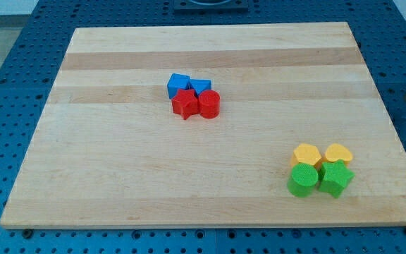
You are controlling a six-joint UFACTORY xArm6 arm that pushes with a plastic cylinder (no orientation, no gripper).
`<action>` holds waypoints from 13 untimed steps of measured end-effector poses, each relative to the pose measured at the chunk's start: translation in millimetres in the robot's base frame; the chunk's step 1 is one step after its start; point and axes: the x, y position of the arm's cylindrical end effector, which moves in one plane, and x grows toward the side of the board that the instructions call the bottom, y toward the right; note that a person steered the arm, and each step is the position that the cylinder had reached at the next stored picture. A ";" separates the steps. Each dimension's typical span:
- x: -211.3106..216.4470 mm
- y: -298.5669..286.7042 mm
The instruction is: Separate green blocks from yellow blocks
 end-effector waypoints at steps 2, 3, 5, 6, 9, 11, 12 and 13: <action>120.9 -0.6; 182.8 -14.9; 178.3 -68.4; 155.5 -61.4; 160.2 -136.4; 160.2 -144.8; 156.7 -130.0; 149.2 -167.8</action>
